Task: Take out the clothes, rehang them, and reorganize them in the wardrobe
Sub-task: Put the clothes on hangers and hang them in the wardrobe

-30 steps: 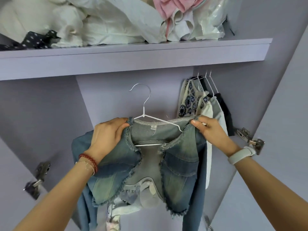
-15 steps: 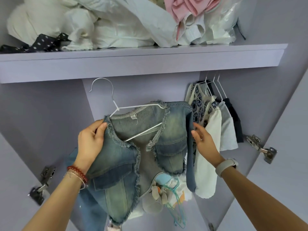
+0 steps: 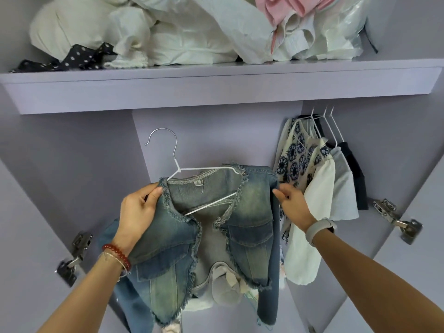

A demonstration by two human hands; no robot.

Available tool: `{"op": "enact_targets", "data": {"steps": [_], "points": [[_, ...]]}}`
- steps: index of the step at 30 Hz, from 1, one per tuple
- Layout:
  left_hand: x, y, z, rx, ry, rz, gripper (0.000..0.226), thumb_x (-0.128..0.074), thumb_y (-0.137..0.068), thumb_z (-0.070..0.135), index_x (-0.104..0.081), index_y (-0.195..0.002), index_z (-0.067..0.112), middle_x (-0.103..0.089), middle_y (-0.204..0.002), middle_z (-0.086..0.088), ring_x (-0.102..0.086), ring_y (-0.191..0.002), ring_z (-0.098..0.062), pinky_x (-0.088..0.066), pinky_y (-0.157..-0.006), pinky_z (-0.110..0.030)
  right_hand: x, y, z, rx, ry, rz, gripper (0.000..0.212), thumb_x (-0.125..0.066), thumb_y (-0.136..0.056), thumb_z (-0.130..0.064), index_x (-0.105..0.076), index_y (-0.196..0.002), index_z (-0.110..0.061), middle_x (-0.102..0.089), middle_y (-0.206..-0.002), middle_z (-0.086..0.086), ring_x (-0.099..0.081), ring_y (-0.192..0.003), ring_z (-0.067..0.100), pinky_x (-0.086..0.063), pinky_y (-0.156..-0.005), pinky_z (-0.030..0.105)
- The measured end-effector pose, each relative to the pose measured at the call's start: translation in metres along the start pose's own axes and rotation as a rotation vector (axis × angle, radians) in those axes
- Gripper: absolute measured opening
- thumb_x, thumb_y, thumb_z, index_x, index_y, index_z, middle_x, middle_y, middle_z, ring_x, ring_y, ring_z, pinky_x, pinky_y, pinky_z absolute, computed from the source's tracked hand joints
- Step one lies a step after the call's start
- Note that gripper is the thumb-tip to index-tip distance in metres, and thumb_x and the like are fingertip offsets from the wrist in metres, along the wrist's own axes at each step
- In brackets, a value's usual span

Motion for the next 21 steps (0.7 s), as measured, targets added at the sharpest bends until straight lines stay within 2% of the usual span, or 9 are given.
{"op": "enact_targets", "data": {"steps": [1,2,3,5,7,11,15,19,21], "points": [[0.002,0.0,-0.001,-0.005,-0.01,0.0,0.018,-0.054,-0.092,0.011,-0.071,-0.094,0.006,-0.067,-0.078,-0.003,-0.051,-0.065,0.002,-0.038,-0.071,-0.027,0.001,0.0,-0.004,0.022,0.016,0.04,0.024,-0.048,-0.092,-0.005,-0.047,-0.069,0.001,-0.045,-0.065,0.016,-0.041,-0.066,0.025,-0.036,-0.069,0.034],[0.004,0.001,-0.002,-0.013,-0.038,0.001,0.018,-0.054,-0.092,0.012,-0.07,-0.092,0.005,-0.068,-0.074,-0.008,-0.051,-0.063,-0.004,-0.04,-0.068,-0.029,0.001,-0.002,-0.005,0.041,0.006,0.076,0.03,-0.047,-0.092,-0.003,-0.042,-0.062,-0.001,-0.038,-0.06,0.012,-0.035,-0.064,0.022,-0.031,-0.064,0.031],[0.008,0.001,-0.002,-0.027,-0.083,0.01,0.018,-0.054,-0.092,0.013,-0.07,-0.09,0.005,-0.067,-0.069,-0.014,-0.053,-0.061,-0.014,-0.043,-0.066,-0.032,0.003,-0.002,-0.007,0.047,-0.031,0.112,0.029,-0.046,-0.092,-0.002,-0.044,-0.063,0.0,-0.038,-0.061,0.011,-0.034,-0.065,0.02,-0.028,-0.063,0.03],[0.016,0.001,-0.003,-0.08,-0.209,0.053,0.016,-0.058,-0.09,0.012,-0.071,-0.094,0.004,-0.069,-0.072,-0.02,-0.061,-0.062,-0.033,-0.05,-0.067,-0.04,0.01,-0.003,-0.01,0.083,-0.064,0.16,0.019,-0.045,-0.092,-0.001,-0.055,-0.078,0.007,-0.049,-0.069,0.015,-0.042,-0.07,0.02,-0.033,-0.067,0.029],[0.021,0.005,-0.002,-0.163,-0.337,0.074,0.012,-0.063,-0.086,0.009,-0.072,-0.093,0.006,-0.071,-0.078,-0.019,-0.065,-0.067,-0.041,-0.05,-0.063,-0.043,0.02,-0.008,-0.017,0.137,-0.046,0.184,0.017,-0.044,-0.092,0.0,-0.056,-0.085,0.009,-0.055,-0.075,0.021,-0.045,-0.074,0.021,-0.033,-0.067,0.026],[0.021,0.012,-0.006,-0.264,-0.436,0.056,0.018,-0.059,-0.083,0.017,-0.073,-0.085,0.006,-0.072,-0.079,-0.014,-0.067,-0.061,-0.037,-0.052,-0.053,-0.038,0.042,-0.018,-0.04,0.251,-0.037,0.238,0.018,-0.045,-0.092,0.002,-0.061,-0.097,0.007,-0.057,-0.089,0.007,-0.05,-0.086,0.018,-0.035,-0.071,0.016],[0.011,0.01,0.01,-0.366,-0.441,0.059,0.02,-0.058,-0.082,0.018,-0.073,-0.083,0.006,-0.073,-0.079,-0.01,-0.068,-0.059,-0.031,-0.051,-0.049,-0.032,0.048,-0.012,-0.047,0.303,-0.054,0.185,0.019,-0.047,-0.092,0.001,-0.063,-0.101,0.003,-0.059,-0.094,0.003,-0.053,-0.086,0.006,-0.037,-0.077,0.001],[-0.001,0.01,0.029,-0.461,-0.402,0.035,0.041,-0.042,-0.09,0.034,-0.073,-0.082,0.008,-0.073,-0.077,-0.006,-0.068,-0.058,-0.025,-0.049,-0.047,-0.028,0.055,-0.003,-0.03,0.237,-0.044,0.137,0.021,-0.047,-0.091,0.001,-0.062,-0.106,0.003,-0.06,-0.103,0.007,-0.052,-0.098,0.017,-0.037,-0.08,0.004],[0.001,0.006,0.031,-0.414,-0.345,0.071,0.031,-0.051,-0.088,0.026,-0.072,-0.084,0.005,-0.073,-0.078,-0.009,-0.068,-0.062,-0.029,-0.05,-0.051,-0.032,0.062,0.003,-0.017,0.198,-0.007,0.112,0.022,-0.048,-0.091,0.001,-0.062,-0.107,0.003,-0.061,-0.106,0.013,-0.051,-0.099,0.018,-0.035,-0.08,0.007]]}}
Point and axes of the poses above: each hand's wrist, its own y-axis away from the middle knuckle, its own x-axis out of the back of the hand, z = x × y, the point moved 6 cm from there along -y, towards the middle knuckle
